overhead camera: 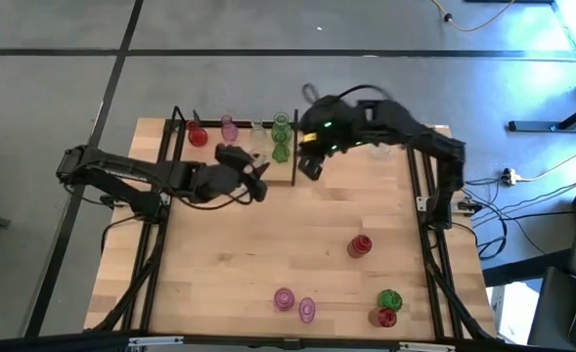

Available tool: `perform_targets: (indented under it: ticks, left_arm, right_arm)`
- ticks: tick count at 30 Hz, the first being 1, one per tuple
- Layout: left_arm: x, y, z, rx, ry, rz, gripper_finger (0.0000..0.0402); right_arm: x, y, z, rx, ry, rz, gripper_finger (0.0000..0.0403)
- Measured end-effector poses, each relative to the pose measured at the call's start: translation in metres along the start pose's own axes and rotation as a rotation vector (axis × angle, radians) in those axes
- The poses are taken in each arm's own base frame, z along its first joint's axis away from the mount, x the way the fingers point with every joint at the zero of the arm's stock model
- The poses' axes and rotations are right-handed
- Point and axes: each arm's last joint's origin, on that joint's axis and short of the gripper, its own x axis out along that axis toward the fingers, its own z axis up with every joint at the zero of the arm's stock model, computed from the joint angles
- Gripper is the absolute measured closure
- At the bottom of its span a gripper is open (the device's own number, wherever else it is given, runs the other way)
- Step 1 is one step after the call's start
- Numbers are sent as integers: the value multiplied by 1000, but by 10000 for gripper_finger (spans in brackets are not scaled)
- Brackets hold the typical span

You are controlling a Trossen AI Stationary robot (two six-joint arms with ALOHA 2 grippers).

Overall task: Sort vases onto shelf
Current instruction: Put the bottom transparent vase on the shelf aligned with the other transparent vase

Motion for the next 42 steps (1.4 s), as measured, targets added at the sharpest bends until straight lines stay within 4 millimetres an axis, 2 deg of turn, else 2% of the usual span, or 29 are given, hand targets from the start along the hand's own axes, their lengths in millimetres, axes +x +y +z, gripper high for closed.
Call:
perform_targets:
  ticks: [3,7,11,13,20,27,31,35,42]
  left_arm:
    - [-6,0,-13,-112,-106,1,239]
    - [-13,-5,-53,-217,-230,33,239]
    - [-10,-1,-86,-270,-329,167,239]
    - [-3,1,-103,-233,-335,233,239]
    - [40,7,-129,-240,-346,386,239]
    - [75,18,-143,-227,-325,442,239]
    - [88,24,-139,-161,-308,447,239]
    - [101,34,-125,-104,-297,372,239]
    - [115,53,-120,-50,-278,429,239]
  right_arm:
    - [-22,-3,-2,-11,-40,-24,291]
    - [-52,-7,-5,-29,-102,-24,290]
    - [-75,-10,-11,-54,-129,-19,290]
    - [-83,-11,-14,-72,-121,-3,290]
    - [-99,-14,-27,-140,-53,17,290]
    - [-99,-15,-35,-148,28,53,290]
    - [-100,-14,-38,-149,57,74,290]
    - [-100,-14,-38,-152,58,78,290]
    - [-100,-14,-39,-167,66,77,290]
